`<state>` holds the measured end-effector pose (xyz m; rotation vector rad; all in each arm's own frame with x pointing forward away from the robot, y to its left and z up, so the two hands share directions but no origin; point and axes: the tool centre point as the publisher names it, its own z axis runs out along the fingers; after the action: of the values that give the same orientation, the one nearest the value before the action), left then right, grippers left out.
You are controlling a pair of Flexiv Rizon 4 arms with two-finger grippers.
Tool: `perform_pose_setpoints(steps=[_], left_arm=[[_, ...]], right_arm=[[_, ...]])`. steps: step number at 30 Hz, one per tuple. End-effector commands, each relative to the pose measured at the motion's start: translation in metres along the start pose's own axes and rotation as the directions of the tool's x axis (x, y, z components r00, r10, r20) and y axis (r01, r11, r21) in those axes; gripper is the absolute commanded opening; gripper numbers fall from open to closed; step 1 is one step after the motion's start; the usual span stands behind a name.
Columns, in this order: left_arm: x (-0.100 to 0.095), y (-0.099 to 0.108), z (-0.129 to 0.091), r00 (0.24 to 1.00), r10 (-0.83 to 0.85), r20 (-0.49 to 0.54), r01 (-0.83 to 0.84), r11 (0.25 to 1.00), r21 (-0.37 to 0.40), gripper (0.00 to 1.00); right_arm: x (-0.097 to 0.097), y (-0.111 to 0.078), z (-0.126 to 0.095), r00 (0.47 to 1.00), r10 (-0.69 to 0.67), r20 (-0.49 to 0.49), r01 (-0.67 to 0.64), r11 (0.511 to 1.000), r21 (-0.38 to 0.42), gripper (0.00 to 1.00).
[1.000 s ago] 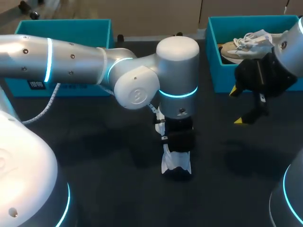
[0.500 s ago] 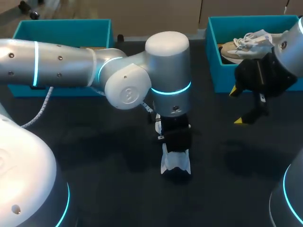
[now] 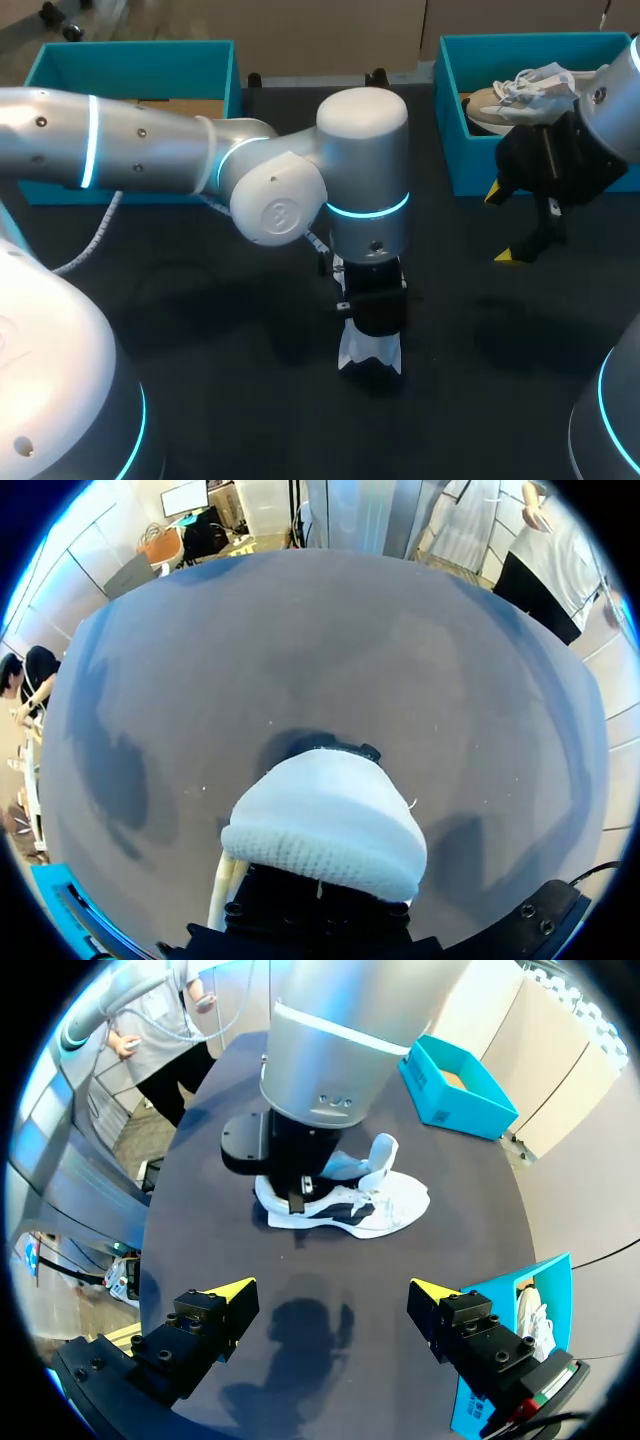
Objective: Take the shoe out of the shoebox, open the shoe tongue, remove and reinsert the insole, then place the shoe into the shoebox
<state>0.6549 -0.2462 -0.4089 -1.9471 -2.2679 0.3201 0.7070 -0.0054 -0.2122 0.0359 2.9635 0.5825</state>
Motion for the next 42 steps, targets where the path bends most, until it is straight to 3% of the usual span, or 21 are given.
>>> perform_pose_setpoints(steps=[1, 8, 27, 42], left_arm=[[0.001, 0.010, 0.017, 1.000, -0.012, -0.007, 0.012, 1.000, -0.019, 0.00], [0.005, 0.021, 0.021, 1.000, -0.027, 0.006, 0.028, 0.996, -0.085, 0.00], [0.002, 0.056, 0.012, 0.999, -0.035, 0.035, 0.040, 0.988, -0.147, 0.00], [0.002, 0.045, -0.025, 0.997, -0.006, 0.078, 0.016, 0.992, -0.121, 0.00]], right_arm=[[0.000, 0.000, 0.001, 1.000, 0.000, 0.001, 0.000, 1.000, 0.001, 1.00], [0.000, 0.000, 0.001, 1.000, 0.000, 0.001, 0.000, 1.000, 0.001, 1.00], [0.000, 0.000, 0.001, 1.000, 0.000, 0.001, 0.000, 1.000, 0.001, 1.00], [0.000, 0.000, 0.001, 1.000, 0.000, 0.001, 0.000, 1.000, 0.001, 1.00]])
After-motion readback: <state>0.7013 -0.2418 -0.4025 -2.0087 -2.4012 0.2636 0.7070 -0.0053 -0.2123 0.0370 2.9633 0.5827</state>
